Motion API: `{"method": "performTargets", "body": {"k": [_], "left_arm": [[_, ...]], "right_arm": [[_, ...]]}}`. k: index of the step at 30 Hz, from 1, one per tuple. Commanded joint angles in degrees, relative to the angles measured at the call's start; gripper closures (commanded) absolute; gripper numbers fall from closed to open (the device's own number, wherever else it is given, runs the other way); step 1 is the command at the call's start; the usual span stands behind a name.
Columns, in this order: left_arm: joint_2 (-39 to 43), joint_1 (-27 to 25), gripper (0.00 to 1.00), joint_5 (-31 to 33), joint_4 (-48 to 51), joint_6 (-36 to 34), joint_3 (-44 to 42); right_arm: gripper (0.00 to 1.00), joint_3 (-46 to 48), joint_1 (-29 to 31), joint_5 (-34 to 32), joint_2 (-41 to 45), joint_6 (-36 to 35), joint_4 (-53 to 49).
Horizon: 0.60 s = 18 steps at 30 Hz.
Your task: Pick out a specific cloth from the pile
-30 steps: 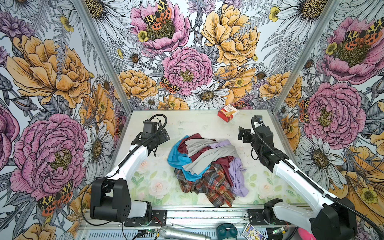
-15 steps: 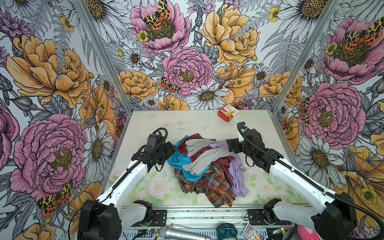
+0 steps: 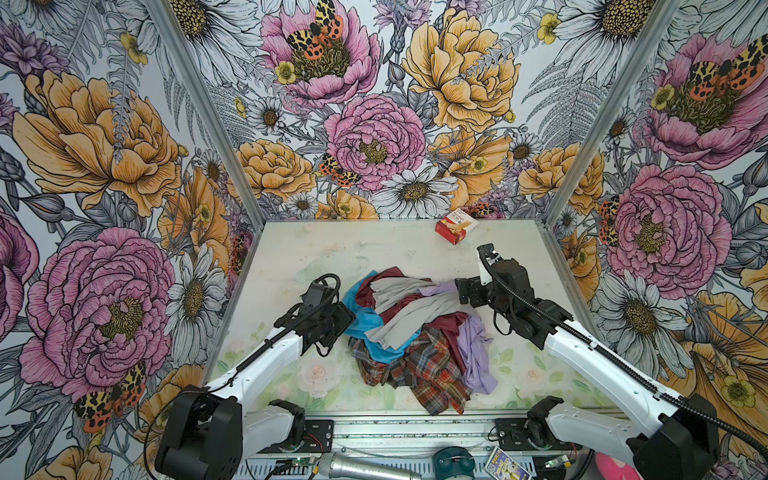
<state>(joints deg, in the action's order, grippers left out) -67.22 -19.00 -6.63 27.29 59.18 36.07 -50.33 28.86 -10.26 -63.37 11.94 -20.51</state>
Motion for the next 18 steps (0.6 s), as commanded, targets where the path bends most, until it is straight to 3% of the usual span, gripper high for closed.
{"method": "performTargets", "body": {"k": [1, 6, 9, 12, 13, 18], "left_arm": [[-2.20, -0.07, 0.31, 1.46, -5.01, 1.55, -0.83], [-4.11, 0.26, 0.45, 1.74, -11.39, 3.83, -2.13], [-5.41, 0.44, 0.59, 2.23, -13.80, 4.53, -2.12], [-7.20, 0.90, 0.95, 1.38, -14.97, 4.49, -1.59], [-7.36, 0.99, 1.00, 1.17, -15.00, 4.39, -1.25], [-5.98, 1.60, 1.00, 2.56, -7.69, 0.32, 5.28]], "right_arm": [[0.05, -0.99, 0.61, -0.79, 0.58, -0.44, 0.11], [0.05, -0.59, 0.76, -1.58, 1.30, -0.51, 0.12], [0.05, -0.56, 0.76, -1.81, 1.67, -0.43, 0.07], [0.06, -0.63, 0.84, -1.82, 1.59, -0.36, 0.10], [0.06, -0.81, 0.84, -1.70, 1.50, -0.42, -0.09], [0.06, -2.56, 1.50, -1.72, 1.15, -0.59, -0.33]]}}
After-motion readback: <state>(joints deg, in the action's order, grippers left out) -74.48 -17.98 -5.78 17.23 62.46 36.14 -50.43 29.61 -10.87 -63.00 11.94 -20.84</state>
